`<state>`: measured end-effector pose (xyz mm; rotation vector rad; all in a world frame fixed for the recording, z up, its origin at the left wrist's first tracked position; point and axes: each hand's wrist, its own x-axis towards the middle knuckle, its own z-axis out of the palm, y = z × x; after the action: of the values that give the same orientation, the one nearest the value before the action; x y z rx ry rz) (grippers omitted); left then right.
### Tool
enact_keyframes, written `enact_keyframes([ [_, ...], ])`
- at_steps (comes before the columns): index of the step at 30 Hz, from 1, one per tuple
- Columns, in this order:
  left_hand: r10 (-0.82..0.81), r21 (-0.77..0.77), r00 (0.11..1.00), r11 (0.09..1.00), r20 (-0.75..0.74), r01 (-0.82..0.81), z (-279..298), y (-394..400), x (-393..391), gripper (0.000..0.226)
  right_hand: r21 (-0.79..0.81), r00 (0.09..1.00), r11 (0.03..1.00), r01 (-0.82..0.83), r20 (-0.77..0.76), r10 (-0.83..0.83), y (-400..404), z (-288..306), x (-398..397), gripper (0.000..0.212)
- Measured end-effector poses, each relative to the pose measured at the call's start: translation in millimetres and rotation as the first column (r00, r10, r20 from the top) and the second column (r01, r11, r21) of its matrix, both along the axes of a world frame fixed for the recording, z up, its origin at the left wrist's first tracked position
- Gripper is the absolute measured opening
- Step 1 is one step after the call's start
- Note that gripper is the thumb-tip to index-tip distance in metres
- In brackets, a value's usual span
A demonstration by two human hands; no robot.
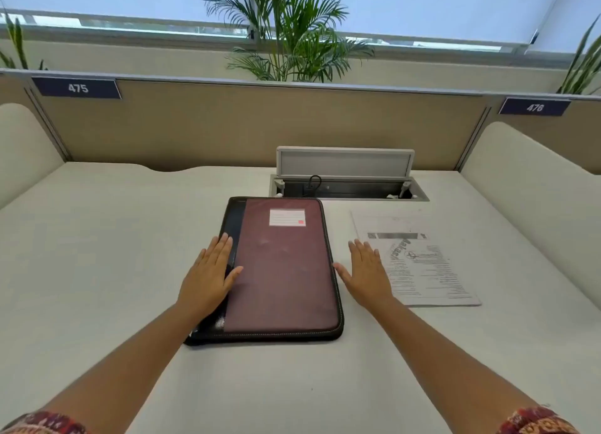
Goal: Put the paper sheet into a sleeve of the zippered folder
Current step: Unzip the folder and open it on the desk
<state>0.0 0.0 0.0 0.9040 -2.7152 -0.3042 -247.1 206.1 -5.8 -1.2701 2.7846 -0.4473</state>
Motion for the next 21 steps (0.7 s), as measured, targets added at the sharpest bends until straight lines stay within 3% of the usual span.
enact_keyframes([
  [2, 0.029, 0.067, 0.999, 0.997, -0.019, -0.027, -3.8, 4.5, 2.4, 0.092, 0.024, 0.999, 0.999, -0.034, -0.022, 0.035, 2.4, -8.0, 3.9, 0.119],
  [7, 0.1, 0.191, 0.992, 0.978, -0.071, -0.085, -14.9, 12.8, 3.5, 0.078, 0.021, 0.997, 0.999, -0.044, -0.067, 0.045, 2.6, -18.5, 14.3, 0.119],
  [9, 0.16, 0.246, 0.983, 0.96, -0.09, -0.134, -17.0, 13.7, 3.4, 0.073, 0.035, 0.996, 0.998, -0.056, -0.062, 0.058, 4.5, -22.9, 17.0, 0.113],
  [11, 0.203, 0.297, 0.977, 0.939, -0.066, -0.175, -18.5, 14.5, 2.4, 0.074, 0.089, 0.991, 0.992, -0.084, -0.096, 0.093, 5.9, -26.7, 19.8, 0.094],
  [15, 0.218, 0.277, 0.976, 0.937, 0.016, -0.214, -17.0, 13.4, 0.0, 0.071, 0.104, 0.98, 0.982, -0.158, -0.107, 0.169, 5.6, -27.2, 22.1, 0.083],
  [21, 0.221, 0.235, 0.975, 0.947, 0.018, -0.219, -21.9, 13.5, 0.9, 0.069, 0.057, 0.98, 0.983, -0.177, -0.08, 0.181, 7.7, -32.9, 22.2, 0.074],
])
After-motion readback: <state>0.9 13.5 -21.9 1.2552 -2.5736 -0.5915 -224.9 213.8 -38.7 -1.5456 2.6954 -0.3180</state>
